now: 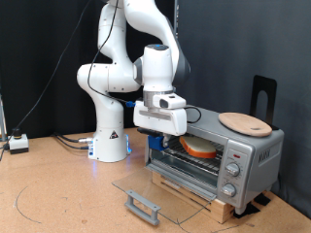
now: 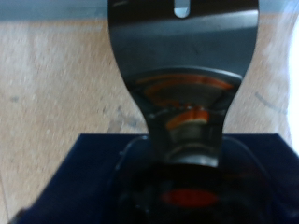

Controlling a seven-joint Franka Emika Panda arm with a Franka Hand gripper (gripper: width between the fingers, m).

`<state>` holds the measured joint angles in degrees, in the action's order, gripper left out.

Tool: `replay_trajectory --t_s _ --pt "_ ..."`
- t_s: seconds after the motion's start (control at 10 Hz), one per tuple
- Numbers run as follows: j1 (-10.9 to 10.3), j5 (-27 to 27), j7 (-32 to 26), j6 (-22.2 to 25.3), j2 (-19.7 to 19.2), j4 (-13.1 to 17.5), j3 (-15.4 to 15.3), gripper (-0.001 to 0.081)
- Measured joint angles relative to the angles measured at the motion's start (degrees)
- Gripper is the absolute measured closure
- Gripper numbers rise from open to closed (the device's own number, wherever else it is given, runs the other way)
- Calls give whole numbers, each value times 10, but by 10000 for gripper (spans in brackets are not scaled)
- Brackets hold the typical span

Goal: Make a piece of toast with the oven

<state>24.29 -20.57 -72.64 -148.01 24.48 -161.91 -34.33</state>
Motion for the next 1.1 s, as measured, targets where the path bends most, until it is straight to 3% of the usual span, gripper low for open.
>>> replay_trajectory --t_s 0.5,0.8,0.9,1.1 --pt "42 3 -48 31 -1 4 51 411" --pt "44 -49 -76 49 -1 10 110 411" --pt "44 -44 -77 49 -1 11 108 411" --pt "28 -98 -106 95 6 26 133 411"
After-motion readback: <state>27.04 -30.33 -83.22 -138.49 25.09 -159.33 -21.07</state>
